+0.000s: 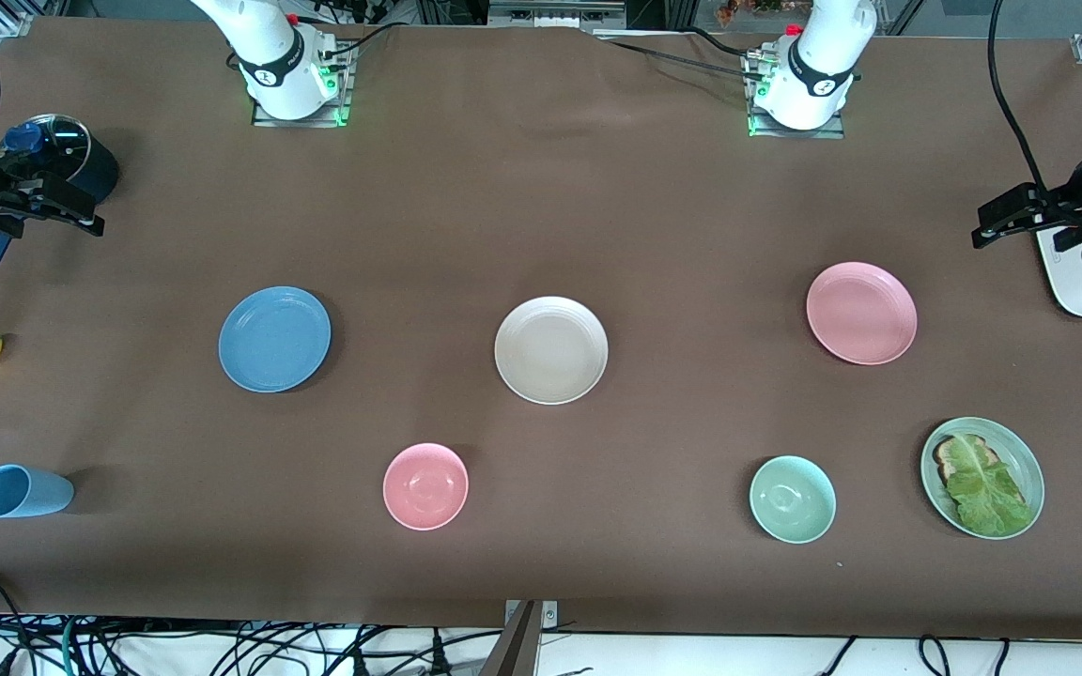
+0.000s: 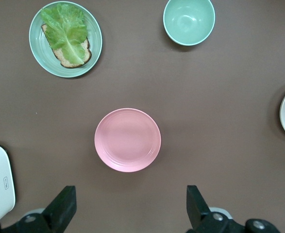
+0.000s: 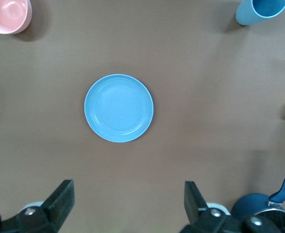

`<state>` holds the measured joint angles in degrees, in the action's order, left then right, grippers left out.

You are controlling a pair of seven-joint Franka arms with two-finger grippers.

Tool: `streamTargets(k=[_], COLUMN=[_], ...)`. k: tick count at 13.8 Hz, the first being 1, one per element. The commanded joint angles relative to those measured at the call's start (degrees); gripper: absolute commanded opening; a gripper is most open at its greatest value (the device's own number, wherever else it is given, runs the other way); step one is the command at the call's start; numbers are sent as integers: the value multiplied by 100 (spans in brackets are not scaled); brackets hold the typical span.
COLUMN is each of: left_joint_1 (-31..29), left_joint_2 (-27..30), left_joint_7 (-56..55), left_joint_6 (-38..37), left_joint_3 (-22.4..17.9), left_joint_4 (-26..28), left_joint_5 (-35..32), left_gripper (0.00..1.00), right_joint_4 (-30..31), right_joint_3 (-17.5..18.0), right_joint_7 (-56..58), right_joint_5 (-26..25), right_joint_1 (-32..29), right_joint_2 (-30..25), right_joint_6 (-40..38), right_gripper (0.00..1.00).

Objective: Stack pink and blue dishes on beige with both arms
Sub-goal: 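Move the left gripper down toward the pink plate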

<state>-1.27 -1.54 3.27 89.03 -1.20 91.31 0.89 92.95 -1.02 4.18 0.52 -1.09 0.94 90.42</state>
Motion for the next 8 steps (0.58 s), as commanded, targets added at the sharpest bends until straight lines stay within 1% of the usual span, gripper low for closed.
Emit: streamTargets(k=[1, 8], left_joint_1=[-5, 4], left_joint_2=[-21, -30], left_joint_7=[16, 16], left_joint_6=[9, 9], left_joint_3=[6, 6], left_joint_4=[-78, -78], left_joint_5=[122, 122], left_gripper=[100, 100], right_joint_4=[-102, -154], right_joint_3=[23, 23], right_joint_7=[-56, 31], right_joint_5=[62, 36], right_joint_1=[-31, -31], right_joint_2=[38, 64], right_joint_6=[-68, -68], right_gripper=[100, 100])
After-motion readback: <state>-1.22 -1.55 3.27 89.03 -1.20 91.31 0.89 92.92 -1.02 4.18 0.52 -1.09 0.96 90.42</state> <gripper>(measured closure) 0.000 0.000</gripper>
